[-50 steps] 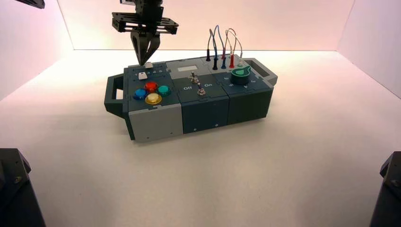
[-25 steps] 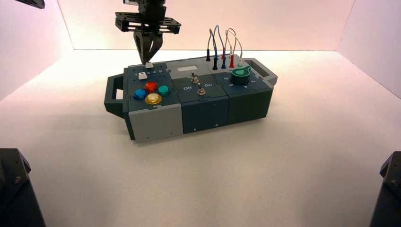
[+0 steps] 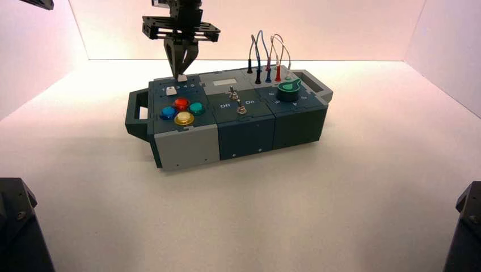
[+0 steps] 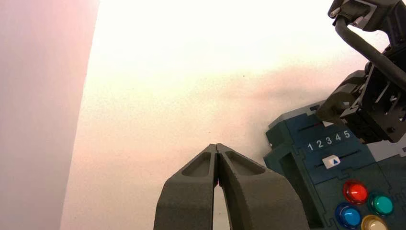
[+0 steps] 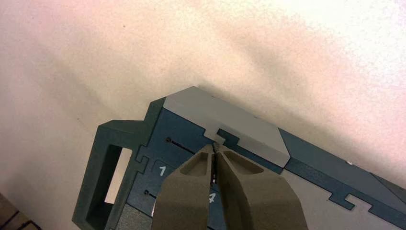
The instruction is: Move the top slider to position 5.
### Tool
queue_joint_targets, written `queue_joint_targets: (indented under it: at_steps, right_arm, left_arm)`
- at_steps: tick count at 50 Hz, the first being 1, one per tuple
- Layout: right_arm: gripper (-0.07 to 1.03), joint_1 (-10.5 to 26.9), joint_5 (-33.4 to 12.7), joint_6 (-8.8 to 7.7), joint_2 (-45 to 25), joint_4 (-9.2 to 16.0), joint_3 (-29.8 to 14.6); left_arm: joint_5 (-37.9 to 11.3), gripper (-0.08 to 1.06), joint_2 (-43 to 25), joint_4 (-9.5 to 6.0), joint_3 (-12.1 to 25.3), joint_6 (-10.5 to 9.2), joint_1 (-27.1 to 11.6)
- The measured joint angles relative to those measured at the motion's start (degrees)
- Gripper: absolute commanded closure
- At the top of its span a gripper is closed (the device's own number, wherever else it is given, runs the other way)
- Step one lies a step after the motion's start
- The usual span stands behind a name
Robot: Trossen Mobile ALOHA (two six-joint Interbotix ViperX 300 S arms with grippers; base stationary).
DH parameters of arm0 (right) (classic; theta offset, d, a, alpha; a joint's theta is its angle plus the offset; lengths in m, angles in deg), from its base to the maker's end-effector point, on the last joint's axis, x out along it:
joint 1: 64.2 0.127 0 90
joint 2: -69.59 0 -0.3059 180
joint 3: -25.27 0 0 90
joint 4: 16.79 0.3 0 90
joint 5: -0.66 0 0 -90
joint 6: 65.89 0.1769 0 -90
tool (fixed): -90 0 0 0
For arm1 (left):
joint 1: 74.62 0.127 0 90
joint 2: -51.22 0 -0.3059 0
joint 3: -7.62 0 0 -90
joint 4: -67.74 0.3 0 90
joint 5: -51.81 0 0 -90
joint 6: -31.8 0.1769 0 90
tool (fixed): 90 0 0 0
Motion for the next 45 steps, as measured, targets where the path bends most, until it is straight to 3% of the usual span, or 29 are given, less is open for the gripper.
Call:
queue_joint_targets:
  at_steps: [45]
  right_arm:
    - [0.98, -1.3, 0.6, -0.09, 1.8, -0.3, 2.9]
  left_arm:
    - [-0.1, 1.01, -0.3, 0.00, 0.0, 0.00, -0.1]
